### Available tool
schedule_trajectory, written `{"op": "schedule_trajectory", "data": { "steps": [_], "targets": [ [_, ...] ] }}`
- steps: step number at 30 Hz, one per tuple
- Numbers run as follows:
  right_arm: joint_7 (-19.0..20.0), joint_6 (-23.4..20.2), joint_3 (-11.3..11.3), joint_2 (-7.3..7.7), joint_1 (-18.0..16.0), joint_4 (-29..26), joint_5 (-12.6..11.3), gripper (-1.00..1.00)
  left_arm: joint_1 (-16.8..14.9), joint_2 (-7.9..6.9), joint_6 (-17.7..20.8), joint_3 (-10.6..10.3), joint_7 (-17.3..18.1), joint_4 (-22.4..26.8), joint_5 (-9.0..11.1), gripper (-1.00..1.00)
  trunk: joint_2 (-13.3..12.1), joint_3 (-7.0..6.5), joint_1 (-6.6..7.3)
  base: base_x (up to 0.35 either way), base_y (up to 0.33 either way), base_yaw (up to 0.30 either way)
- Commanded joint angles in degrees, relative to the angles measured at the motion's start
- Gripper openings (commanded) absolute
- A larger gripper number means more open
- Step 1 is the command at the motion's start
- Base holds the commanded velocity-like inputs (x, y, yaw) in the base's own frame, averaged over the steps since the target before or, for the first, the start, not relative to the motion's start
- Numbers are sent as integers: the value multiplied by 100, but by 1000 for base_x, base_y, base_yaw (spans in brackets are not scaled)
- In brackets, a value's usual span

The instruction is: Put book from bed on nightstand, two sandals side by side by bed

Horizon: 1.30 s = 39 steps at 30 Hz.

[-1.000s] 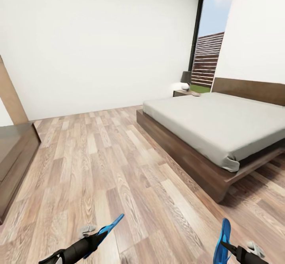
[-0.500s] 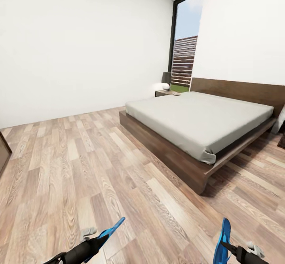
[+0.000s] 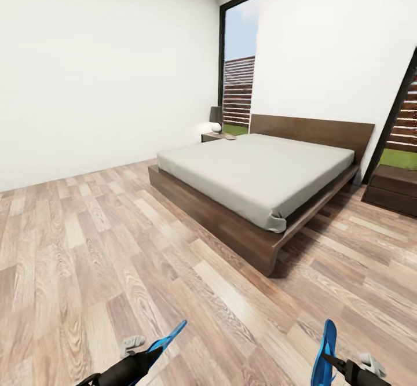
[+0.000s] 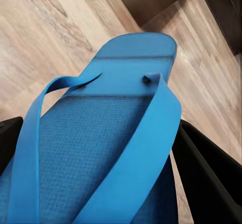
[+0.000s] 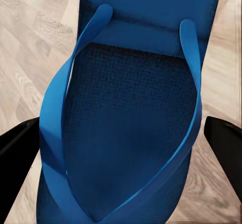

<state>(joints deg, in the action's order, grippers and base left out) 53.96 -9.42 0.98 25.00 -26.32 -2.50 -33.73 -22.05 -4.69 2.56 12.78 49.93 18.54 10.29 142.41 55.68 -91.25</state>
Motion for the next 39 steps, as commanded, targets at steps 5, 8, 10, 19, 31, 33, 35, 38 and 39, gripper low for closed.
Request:
{"op": "schedule_trajectory", "data": {
  "steps": [5,8,10,19,31,33,35,38,39],
  "targets": [
    [10,-60,25,-136,-6,3,-28,-100,-1,3,-101,11,17,-58,34,-100,2,-8,1,0,0,-300],
    [10,-60,25,-150,-5,4,-28,-100,-1,5,-112,6,17,-81,34,-100,2,-16,1,0,0,-300],
    [10,-60,25,-152,-6,4,-28,-100,-1,4,-114,6,17,-84,34,-100,2,-22,1,0,0,-300],
    [10,-60,25,-153,-6,4,-28,-100,-1,108,-165,13,-25,-87,26,-100,2,-46,1,0,0,-300],
    [10,-59,25,-153,-10,4,-28,-100,-1,124,-195,8,-70,-89,22,-100,2,-78,1,0,0,-300],
    [10,-57,25,-153,-9,4,-28,-100,-1,126,-232,6,-97,-93,19,-100,2,-83,1,0,0,-300],
    [10,-59,25,-153,-8,4,-28,-100,-1,126,-262,6,-118,-95,21,-100,2,-89,1,0,0,-300],
    [10,-58,25,-153,-8,4,-28,-100,-1,127,-304,6,-136,-96,19,-100,2,-97,1,0,0,-300],
    [10,-59,25,-153,-7,4,-28,-100,-1,127,-309,5,-138,-96,18,-100,2,-99,1,0,0,-300]
  ]
}}
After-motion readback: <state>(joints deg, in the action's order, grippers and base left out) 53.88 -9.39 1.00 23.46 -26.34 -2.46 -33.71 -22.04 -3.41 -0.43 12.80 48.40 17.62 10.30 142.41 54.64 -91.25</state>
